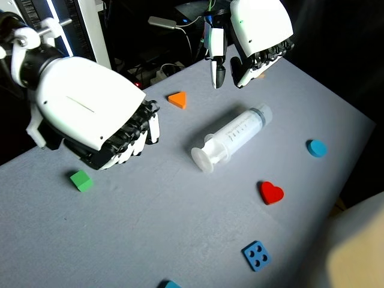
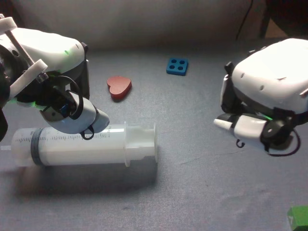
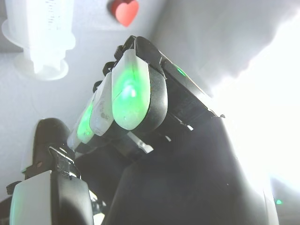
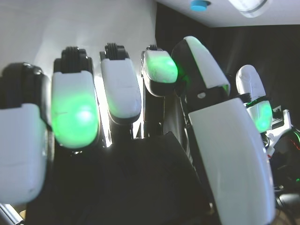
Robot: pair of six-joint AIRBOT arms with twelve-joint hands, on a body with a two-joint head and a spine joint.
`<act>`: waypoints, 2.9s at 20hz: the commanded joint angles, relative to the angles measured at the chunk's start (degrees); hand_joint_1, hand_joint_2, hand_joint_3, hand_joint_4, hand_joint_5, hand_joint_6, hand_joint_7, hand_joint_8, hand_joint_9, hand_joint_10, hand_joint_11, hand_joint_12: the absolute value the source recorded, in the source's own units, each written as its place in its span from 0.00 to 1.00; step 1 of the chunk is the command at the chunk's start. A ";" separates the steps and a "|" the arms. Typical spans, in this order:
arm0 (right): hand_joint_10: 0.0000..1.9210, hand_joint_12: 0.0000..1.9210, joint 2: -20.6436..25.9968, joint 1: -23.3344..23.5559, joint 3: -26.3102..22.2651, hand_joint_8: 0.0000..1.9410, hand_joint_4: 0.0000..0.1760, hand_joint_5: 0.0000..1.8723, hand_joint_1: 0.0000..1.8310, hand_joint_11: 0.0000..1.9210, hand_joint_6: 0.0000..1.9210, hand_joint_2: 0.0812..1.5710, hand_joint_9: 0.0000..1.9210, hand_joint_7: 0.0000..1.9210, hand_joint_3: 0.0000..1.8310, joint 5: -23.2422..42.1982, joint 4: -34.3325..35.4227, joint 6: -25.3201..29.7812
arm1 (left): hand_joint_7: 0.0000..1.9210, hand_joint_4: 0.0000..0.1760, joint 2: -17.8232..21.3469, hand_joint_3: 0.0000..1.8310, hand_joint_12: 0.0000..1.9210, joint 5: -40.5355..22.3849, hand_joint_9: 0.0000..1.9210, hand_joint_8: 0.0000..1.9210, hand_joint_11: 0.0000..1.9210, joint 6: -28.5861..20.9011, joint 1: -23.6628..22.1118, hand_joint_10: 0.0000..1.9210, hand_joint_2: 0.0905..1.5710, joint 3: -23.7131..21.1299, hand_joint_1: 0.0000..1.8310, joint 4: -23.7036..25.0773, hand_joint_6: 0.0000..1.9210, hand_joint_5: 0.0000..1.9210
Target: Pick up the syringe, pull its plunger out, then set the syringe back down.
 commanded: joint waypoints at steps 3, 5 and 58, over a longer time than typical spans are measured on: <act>0.00 0.10 -1.47 0.08 0.05 0.00 0.00 0.00 0.01 0.00 0.00 0.54 0.00 0.00 0.09 -3.55 -3.89 -0.28 | 0.02 0.00 0.18 0.06 0.15 -0.47 0.01 0.02 0.00 -0.17 -0.56 0.02 0.59 -0.11 0.08 4.33 0.03 0.06; 0.00 0.09 -2.16 0.43 0.03 0.00 0.00 0.00 0.00 0.00 0.00 0.59 0.00 0.00 0.01 -3.52 -3.89 -0.21 | 0.02 0.00 0.18 0.01 0.13 -0.47 0.02 0.00 0.00 -0.17 -0.56 0.00 0.62 -0.21 0.08 4.33 0.01 0.07; 0.00 0.05 -1.88 0.72 2.04 0.00 0.00 0.00 0.03 0.00 0.00 0.60 0.00 0.00 0.00 -3.56 -5.17 1.43 | 0.02 0.00 -15.55 0.00 0.13 21.96 0.03 0.00 0.00 -29.57 14.70 0.00 0.59 7.76 0.53 5.35 0.00 0.04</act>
